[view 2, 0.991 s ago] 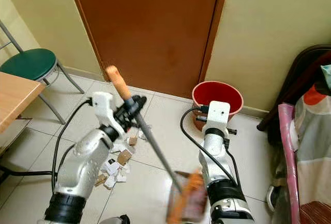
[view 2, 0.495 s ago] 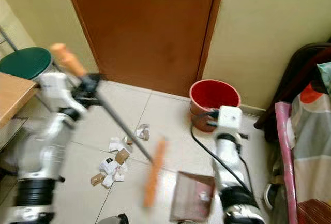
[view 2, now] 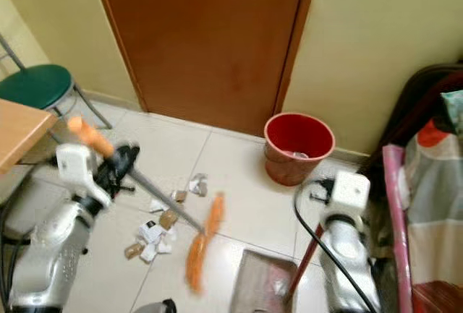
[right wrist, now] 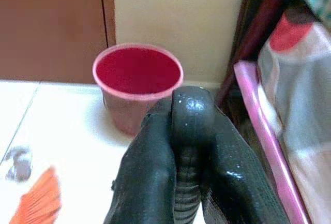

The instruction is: Sweep floor

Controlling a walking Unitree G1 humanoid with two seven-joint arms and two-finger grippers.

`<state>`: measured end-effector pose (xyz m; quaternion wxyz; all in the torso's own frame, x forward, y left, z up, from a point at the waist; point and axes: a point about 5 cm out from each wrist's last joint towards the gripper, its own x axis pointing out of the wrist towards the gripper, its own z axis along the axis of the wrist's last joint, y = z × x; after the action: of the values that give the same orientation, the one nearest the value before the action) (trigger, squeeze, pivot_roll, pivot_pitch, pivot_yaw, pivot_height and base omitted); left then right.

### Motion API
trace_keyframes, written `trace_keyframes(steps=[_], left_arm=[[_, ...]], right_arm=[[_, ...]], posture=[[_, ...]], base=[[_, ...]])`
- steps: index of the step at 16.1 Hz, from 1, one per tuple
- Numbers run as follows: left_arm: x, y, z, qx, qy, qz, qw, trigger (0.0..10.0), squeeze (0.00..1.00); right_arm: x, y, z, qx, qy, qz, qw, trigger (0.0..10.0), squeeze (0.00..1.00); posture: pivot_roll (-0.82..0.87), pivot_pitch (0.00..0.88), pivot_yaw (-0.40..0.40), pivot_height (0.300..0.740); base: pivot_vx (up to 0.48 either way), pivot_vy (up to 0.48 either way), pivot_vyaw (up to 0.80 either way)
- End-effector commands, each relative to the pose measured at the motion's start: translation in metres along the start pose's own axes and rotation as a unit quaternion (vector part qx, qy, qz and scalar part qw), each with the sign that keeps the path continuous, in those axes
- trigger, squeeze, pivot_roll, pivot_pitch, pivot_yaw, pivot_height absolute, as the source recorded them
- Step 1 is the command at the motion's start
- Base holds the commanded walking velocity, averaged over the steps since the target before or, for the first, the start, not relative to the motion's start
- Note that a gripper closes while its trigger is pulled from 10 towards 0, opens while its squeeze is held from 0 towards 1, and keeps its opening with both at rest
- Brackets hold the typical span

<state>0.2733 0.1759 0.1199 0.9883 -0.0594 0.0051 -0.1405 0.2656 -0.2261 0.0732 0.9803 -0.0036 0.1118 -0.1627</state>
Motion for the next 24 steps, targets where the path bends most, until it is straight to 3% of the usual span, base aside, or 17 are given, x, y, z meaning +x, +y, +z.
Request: trace_keyframes(steps=[1, 4, 6, 10, 11, 13, 16, 18, 19, 20, 21, 23, 24], left_arm=[[-0.003, 0.001, 0.000, 0.018, 0.009, 0.003, 1.000, 10.0, 0.00], [-0.003, -0.006, -0.008, 0.022, 0.019, -0.007, 1.000, 10.0, 0.00], [-0.007, -0.010, -0.012, 0.022, 0.029, -0.012, 0.999, 10.0, 0.00], [-0.012, -0.008, -0.016, 0.028, 0.037, -0.007, 0.999, 10.0, 0.00], [-0.014, -0.009, -0.019, 0.028, 0.042, -0.006, 0.999, 10.0, 0.00], [-0.013, -0.015, -0.022, 0.028, 0.047, -0.014, 0.998, 10.0, 0.00], [-0.009, -0.018, -0.024, 0.024, 0.052, -0.020, 0.998, 10.0, 0.00], [-0.012, -0.013, -0.026, 0.033, 0.054, -0.006, 0.998, 10.0, 0.00], [-0.016, -0.010, -0.029, 0.039, 0.059, 0.007, 0.997, 10.0, 0.00], [-0.017, -0.009, -0.030, 0.039, 0.061, 0.010, 0.997, 10.0, 0.00], [-0.022, -0.008, -0.033, 0.031, 0.066, 0.012, 0.997, 10.0, 0.00], [-0.029, -0.006, -0.039, 0.023, 0.074, 0.027, 0.997, 10.0, 0.00], [-0.030, -0.005, -0.041, 0.021, 0.076, 0.032, 0.996, 10.0, 0.00]], right_arm=[[-0.009, -0.002, -0.024, -0.004, 0.081, 0.010, 0.997, 10.0, 0.00], [-0.034, -0.020, -0.023, -0.009, 0.138, 0.029, 0.990, 10.0, 0.00], [-0.051, -0.029, -0.013, -0.036, 0.168, 0.061, 0.983, 10.0, 0.00], [-0.078, -0.043, -0.001, -0.042, 0.229, 0.081, 0.969, 10.0, 0.00], [-0.085, -0.052, 0.001, -0.063, 0.248, 0.094, 0.962, 10.0, 0.00], [-0.074, -0.061, -0.003, -0.088, 0.244, 0.088, 0.962, 10.0, 0.00], [-0.036, -0.035, 0.013, -0.052, 0.129, 0.077, 0.987, 10.0, 0.00], [-0.020, -0.016, 0.019, -0.041, 0.082, 0.066, 0.994, 10.0, 0.00], [-0.014, -0.017, 0.018, -0.002, 0.070, 0.017, 0.997, 10.0, 0.00], [-0.014, -0.017, 0.018, 0.001, 0.068, 0.011, 0.998, 10.0, 0.00], [-0.015, -0.019, 0.014, 0.019, 0.052, -0.015, 0.998, 0.0, 0.00], [-0.019, -0.023, 0.005, 0.036, 0.040, -0.057, 0.997, 0.3, 0.00], [-0.018, -0.023, 0.003, 0.039, 0.030, -0.067, 0.997, 4.3, 0.00]], posture=[[0.08, 0.170, -0.003, 0.740], [0.06, 0.178, -0.003, 0.740], [0.04, 0.179, -0.002, 0.740], [0.03, 0.190, -0.014, 0.740], [0.02, 0.195, -0.011, 0.740], [0.01, 0.193, -0.001, 0.740], [0.02, 0.180, 0.015, 0.740], [0.04, 0.165, 0.016, 0.740], [0.06, 0.149, 0.012, 0.740], [0.06, 0.149, 0.012, 0.740], [0.06, 0.138, 0.012, 0.740], [0.06, 0.126, 0.013, 0.740], [0.06, 0.120, 0.014, 0.740]], base=[[0.000, 0.000, 0.00], [0.000, 0.000, 0.00], [0.000, 0.000, 0.00], [0.000, 0.000, 0.00], [0.000, 0.000, 0.00], [0.000, 0.000, 0.00], [0.000, 0.000, 0.00], [0.000, 0.000, 0.00], [0.000, 0.000, 0.00], [0.000, 0.000, 0.00], [0.000, 0.000, 0.00], [0.000, 0.000, 0.00], [0.000, 0.000, 0.00]])
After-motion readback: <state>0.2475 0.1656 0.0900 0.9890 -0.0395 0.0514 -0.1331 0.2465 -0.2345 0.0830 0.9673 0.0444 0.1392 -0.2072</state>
